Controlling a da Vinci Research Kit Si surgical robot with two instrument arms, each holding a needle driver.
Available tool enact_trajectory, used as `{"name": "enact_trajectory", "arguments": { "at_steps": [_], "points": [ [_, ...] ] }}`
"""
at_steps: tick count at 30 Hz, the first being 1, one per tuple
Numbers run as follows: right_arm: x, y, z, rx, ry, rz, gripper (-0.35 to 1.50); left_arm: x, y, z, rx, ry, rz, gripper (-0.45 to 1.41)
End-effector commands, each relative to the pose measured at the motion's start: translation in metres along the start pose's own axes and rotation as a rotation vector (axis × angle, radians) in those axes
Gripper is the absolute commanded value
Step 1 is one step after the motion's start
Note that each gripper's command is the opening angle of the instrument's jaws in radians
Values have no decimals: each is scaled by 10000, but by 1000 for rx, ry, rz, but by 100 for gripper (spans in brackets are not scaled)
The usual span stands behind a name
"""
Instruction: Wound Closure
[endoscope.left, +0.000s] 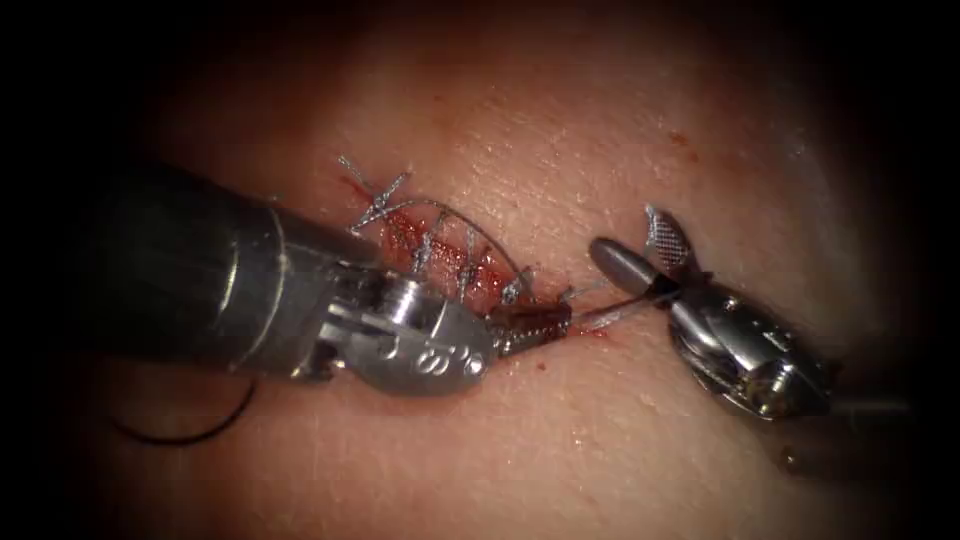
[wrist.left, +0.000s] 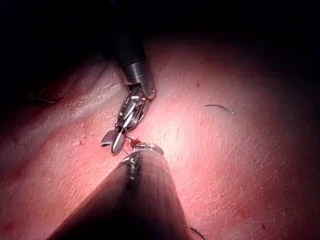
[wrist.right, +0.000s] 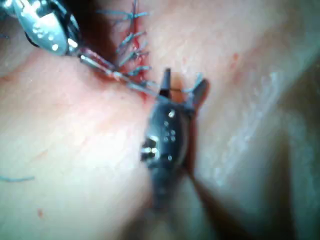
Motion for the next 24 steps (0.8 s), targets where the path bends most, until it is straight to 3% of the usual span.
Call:
{"name": "enact_trajectory", "arguments": {
  "at_steps": [1, 5, 7, 8, 9, 15, 24],
  "points": [
    [-12, 3, 10, -8, -8, 1, 71, 0, 3, 7, -2, 1, -1, -45],
    [-12, 5, 14, -13, -8, 5, 74, -1, 2, 5, -4, 3, -1, -45],
    [-12, 4, 14, -13, -9, 12, 61, -1, 2, 5, -4, 4, 0, -45],
    [-12, 3, 13, -12, -9, 12, 39, -2, 2, 4, -6, 7, 0, -45],
    [-13, -1, 10, 13, -18, 24, -35, -3, 1, 4, -6, 6, 1, -45],
    [-12, -11, -1, 91, -35, 32, -35, -9, -7, 4, -3, 0, 1, -45],
    [27, -53, -26, 145, 35, 8, -35, -44, -35, 6, -16, -74, -31, -45]
  ]
}}
